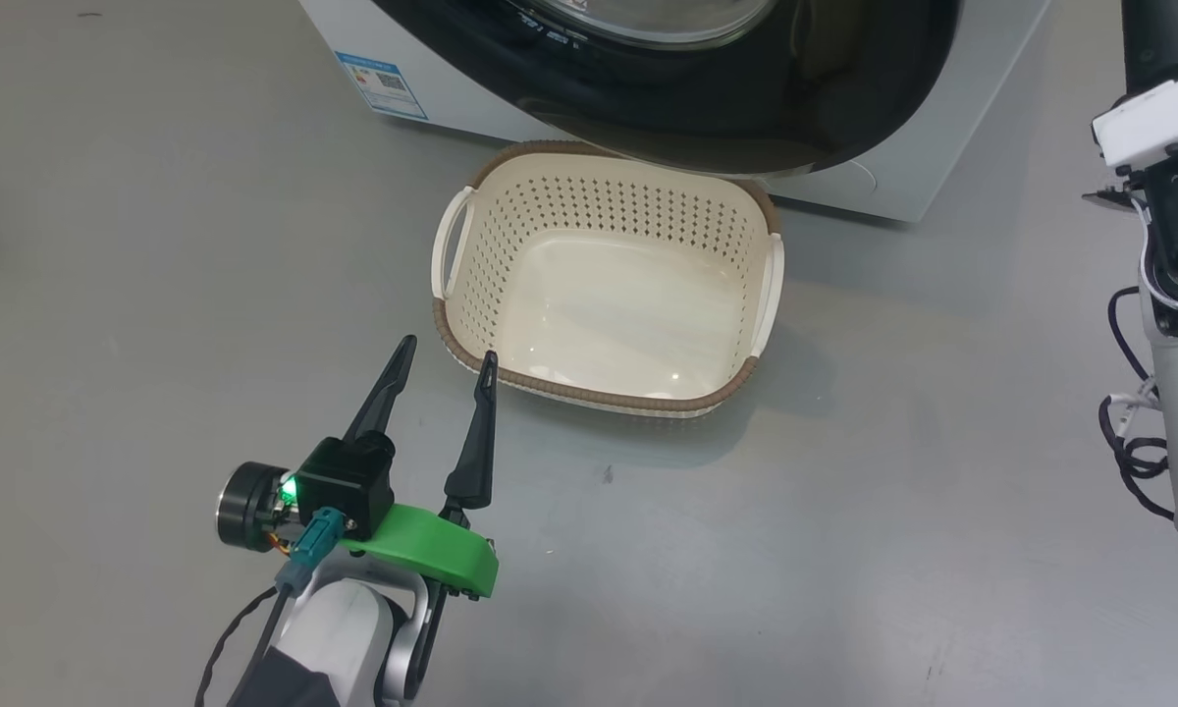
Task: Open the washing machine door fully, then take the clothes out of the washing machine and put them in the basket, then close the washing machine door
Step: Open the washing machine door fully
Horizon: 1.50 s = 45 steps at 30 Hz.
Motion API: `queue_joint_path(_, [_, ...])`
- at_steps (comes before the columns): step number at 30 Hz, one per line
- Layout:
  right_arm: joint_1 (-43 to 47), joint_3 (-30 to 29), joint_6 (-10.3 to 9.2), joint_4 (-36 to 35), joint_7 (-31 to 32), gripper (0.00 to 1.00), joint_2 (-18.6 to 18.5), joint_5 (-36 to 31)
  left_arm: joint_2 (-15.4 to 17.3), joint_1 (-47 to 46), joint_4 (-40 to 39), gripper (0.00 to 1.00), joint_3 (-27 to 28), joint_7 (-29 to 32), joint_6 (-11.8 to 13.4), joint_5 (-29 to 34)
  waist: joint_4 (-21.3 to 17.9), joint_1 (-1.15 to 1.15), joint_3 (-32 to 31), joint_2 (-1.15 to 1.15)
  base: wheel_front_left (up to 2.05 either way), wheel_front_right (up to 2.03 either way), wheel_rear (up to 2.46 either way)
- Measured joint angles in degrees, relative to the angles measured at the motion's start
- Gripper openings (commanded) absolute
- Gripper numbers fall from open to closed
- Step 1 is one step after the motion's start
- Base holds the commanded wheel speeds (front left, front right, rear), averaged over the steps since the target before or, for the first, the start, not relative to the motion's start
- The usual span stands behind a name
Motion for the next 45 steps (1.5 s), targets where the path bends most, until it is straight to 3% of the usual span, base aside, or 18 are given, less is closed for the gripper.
queue_joint_path(16, [-7.8, -5.1, -2.70, 6.7, 11.9, 0.00, 4.9, 15.8, 0.0, -0.8, -0.4, 1.00, -0.6, 0.0, 0.0, -0.8, 2.6, 0.00, 1.7, 0.00, 0.00, 0.00, 0.00])
queue_joint_path(31, [-12.4, -7.6, -6.15, 11.6, 20.6, 0.00, 6.8, 24.0, 0.0, -0.9, -0.5, 1.00, -0.5, 0.0, 0.0, -0.9, 3.2, 0.00, 2.2, 0.00, 0.00, 0.00, 0.00])
queue_joint_path(45, [-12.8, -11.3, -7.69, 15.3, 26.9, 0.00, 8.1, 32.2, 0.0, -0.9, -0.3, 1.00, -0.6, 0.0, 0.0, -0.8, 3.3, 0.00, 1.7, 0.00, 0.00, 0.00, 0.00])
